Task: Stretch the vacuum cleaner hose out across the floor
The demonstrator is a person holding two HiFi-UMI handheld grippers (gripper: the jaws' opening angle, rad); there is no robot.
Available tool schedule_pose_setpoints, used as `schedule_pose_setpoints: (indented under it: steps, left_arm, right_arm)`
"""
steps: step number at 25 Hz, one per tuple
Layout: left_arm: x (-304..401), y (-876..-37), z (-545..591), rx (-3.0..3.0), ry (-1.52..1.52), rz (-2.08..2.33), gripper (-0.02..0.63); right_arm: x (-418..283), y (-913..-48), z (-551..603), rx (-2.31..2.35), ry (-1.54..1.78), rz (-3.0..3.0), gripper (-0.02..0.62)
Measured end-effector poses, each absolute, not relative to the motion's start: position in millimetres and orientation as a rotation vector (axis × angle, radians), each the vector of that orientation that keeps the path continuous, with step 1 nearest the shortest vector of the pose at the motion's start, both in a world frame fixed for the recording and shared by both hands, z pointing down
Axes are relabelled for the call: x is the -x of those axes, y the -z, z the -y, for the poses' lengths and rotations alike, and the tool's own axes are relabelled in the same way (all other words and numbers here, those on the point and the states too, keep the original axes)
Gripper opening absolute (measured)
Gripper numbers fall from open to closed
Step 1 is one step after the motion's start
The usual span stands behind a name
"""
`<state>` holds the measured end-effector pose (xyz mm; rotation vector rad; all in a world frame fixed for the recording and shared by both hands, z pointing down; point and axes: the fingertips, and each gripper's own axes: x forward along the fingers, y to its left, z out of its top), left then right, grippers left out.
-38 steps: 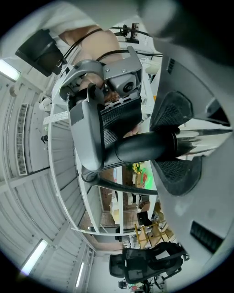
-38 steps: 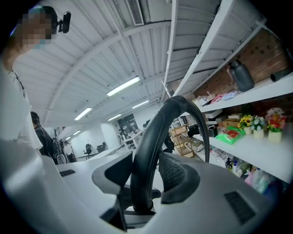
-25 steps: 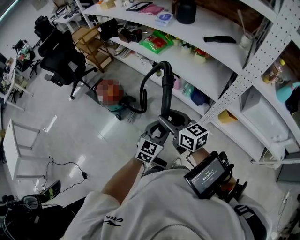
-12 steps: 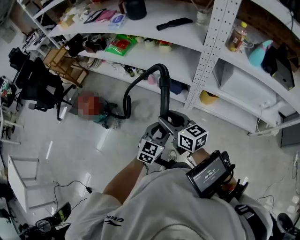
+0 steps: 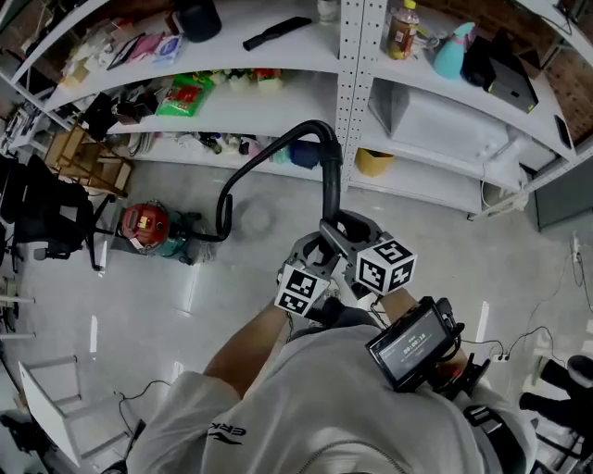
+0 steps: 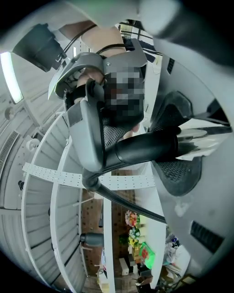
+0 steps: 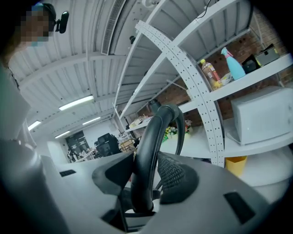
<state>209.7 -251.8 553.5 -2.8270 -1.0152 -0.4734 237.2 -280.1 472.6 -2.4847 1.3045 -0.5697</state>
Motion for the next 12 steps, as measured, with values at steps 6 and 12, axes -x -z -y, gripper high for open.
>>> schedule_pose_setpoints:
  steps: [6,12]
  left_arm:
    - [-196.8,-551.6,207.0,2.787,0.456,1.136,0.156]
    - [-192.9,-546.2,149.3,2.766,0.445,1.217,0.156]
  right_arm:
    - [-226.5,-470.6,232.0,2.555,0.559,-1.175,0.160]
    - [-223.4,-463.7,174.9,2.596,0.517,-1.110,0.153]
